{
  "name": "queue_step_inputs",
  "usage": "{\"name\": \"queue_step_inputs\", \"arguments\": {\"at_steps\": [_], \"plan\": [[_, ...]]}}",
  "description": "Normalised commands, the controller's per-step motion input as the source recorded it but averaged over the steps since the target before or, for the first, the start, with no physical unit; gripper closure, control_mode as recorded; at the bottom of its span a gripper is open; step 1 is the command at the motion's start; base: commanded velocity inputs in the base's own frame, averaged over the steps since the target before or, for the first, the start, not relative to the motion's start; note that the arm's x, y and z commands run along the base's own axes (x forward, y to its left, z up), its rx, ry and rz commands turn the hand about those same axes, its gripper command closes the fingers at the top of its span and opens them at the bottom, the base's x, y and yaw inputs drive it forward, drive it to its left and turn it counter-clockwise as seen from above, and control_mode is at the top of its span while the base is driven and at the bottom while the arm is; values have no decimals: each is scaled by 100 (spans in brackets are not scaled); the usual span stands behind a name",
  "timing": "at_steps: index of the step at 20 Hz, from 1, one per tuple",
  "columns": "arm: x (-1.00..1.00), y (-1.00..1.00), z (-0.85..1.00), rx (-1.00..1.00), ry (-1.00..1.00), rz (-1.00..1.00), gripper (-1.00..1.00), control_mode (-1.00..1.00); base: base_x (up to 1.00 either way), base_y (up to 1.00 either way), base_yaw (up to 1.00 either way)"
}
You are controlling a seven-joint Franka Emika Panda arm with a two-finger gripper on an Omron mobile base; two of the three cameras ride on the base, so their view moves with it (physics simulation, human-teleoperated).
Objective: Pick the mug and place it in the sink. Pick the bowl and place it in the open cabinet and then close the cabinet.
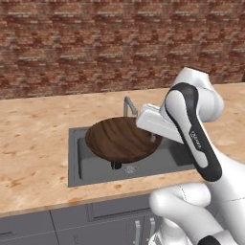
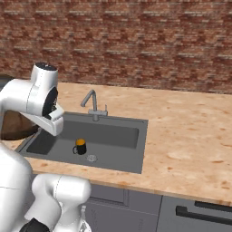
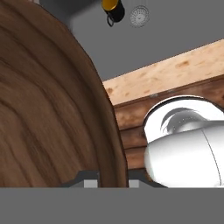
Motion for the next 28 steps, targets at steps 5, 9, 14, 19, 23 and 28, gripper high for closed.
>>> {"name": "queue_step_inputs", "arguments": {"at_steps": [5, 9, 14, 19, 23, 28], "plan": [[0, -52, -8, 0, 0, 0, 100, -100, 0, 0, 0], [0, -3, 0, 0, 0, 0, 100, -100, 0, 0, 0], [0, -3, 0, 0, 0, 0, 100, -100, 0, 0, 0], [-1, 0, 0, 0, 0, 0, 100, 100, -7, 0, 0], [0, 0, 0, 0, 0, 0, 100, 100, -37, 0, 0], [0, 0, 0, 0, 0, 0, 100, 100, -74, -10, -15]]}}
